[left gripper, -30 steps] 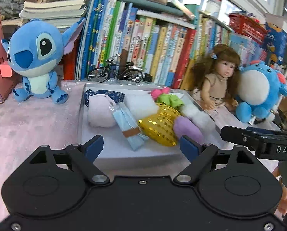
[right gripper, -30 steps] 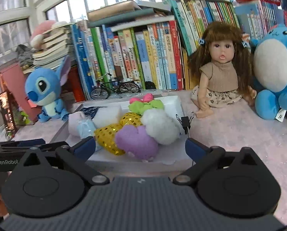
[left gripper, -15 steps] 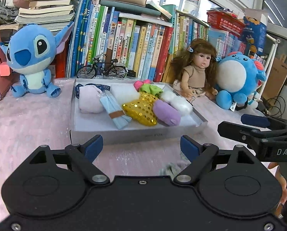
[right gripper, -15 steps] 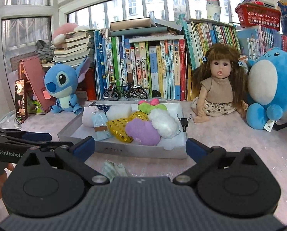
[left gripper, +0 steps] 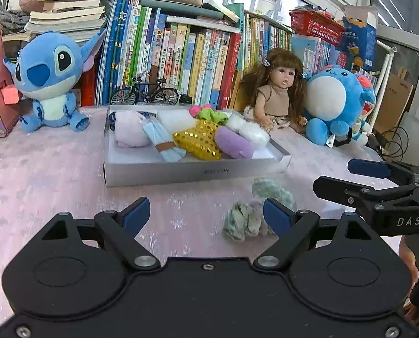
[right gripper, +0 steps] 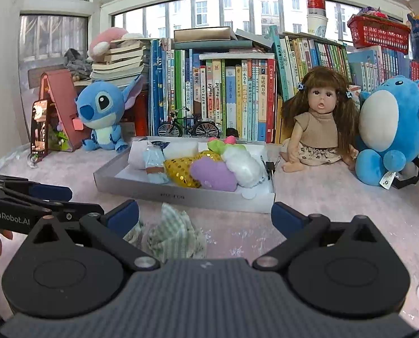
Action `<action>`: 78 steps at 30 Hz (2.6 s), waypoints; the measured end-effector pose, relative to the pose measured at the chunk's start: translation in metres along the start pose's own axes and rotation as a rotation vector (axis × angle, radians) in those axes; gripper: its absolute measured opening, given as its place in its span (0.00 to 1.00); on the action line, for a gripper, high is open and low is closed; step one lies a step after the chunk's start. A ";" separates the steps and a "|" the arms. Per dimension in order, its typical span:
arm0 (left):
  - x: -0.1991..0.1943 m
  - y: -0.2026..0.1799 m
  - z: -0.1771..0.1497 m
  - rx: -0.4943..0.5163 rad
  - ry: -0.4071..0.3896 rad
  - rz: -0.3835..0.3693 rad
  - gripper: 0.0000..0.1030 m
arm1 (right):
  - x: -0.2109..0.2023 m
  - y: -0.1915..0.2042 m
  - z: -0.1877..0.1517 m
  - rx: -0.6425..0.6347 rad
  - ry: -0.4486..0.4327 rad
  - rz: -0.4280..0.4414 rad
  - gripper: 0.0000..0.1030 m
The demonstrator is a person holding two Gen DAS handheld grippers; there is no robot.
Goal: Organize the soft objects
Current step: 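Move the left tool to the beige cork cylinder while the right tool moves to the string-tied packet, then grasp the beige cork cylinder with the left tool while the right tool grasps the string-tied packet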
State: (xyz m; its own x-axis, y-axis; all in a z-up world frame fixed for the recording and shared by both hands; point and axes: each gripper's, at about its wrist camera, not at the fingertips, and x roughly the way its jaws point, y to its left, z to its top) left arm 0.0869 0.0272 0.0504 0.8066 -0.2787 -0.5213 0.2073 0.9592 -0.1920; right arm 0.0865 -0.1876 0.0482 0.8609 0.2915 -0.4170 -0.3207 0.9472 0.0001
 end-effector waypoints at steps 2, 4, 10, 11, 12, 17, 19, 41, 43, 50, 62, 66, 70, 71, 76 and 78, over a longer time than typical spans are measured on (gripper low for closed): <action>-0.002 0.000 -0.005 0.001 0.003 -0.002 0.84 | -0.003 0.002 -0.004 -0.013 -0.003 -0.003 1.00; -0.005 -0.002 -0.010 0.011 0.000 0.000 0.84 | -0.005 0.004 -0.008 -0.020 -0.003 -0.004 1.00; -0.011 -0.008 -0.022 0.038 0.005 0.002 0.85 | -0.009 0.009 -0.020 -0.029 0.005 -0.009 1.00; -0.011 -0.008 -0.024 0.037 0.009 0.002 0.85 | -0.010 0.009 -0.022 -0.032 0.008 -0.009 1.00; -0.012 -0.008 -0.026 0.034 0.012 0.002 0.85 | -0.010 0.011 -0.024 -0.036 0.010 -0.007 1.00; -0.013 -0.007 -0.034 0.025 0.028 0.007 0.85 | -0.014 0.019 -0.033 -0.089 0.015 -0.010 1.00; -0.013 -0.007 -0.036 0.027 0.031 0.009 0.85 | -0.016 0.023 -0.037 -0.112 0.014 -0.010 1.00; -0.031 -0.012 -0.065 0.046 0.064 -0.022 0.85 | -0.031 0.029 -0.072 -0.105 0.082 -0.020 1.00; -0.034 -0.014 -0.068 0.058 0.066 -0.035 0.85 | -0.032 0.030 -0.076 -0.106 0.091 -0.009 1.00; -0.039 -0.025 -0.078 0.152 0.067 -0.083 0.85 | -0.035 0.036 -0.085 -0.093 0.112 0.001 0.91; -0.029 -0.033 -0.081 0.184 0.110 -0.143 0.64 | -0.043 0.039 -0.089 -0.103 0.104 -0.015 0.75; -0.029 -0.037 -0.082 0.208 0.105 -0.150 0.56 | -0.044 0.038 -0.090 -0.093 0.091 -0.026 0.70; -0.029 -0.042 -0.084 0.248 0.096 -0.145 0.53 | -0.046 0.038 -0.090 -0.092 0.081 -0.030 0.67; -0.029 -0.043 -0.085 0.261 0.093 -0.142 0.51 | -0.046 0.038 -0.090 -0.091 0.081 -0.031 0.65; -0.028 -0.047 -0.087 0.304 0.090 -0.145 0.43 | -0.046 0.038 -0.091 -0.080 0.090 -0.033 0.59; -0.027 -0.048 -0.086 0.306 0.089 -0.144 0.38 | -0.045 0.038 -0.091 -0.075 0.093 -0.029 0.56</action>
State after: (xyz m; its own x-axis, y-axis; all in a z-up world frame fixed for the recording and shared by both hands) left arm 0.0078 -0.0150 0.0018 0.7082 -0.4025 -0.5801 0.4828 0.8756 -0.0182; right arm -0.0005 -0.1773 -0.0151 0.8307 0.2476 -0.4987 -0.3283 0.9412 -0.0796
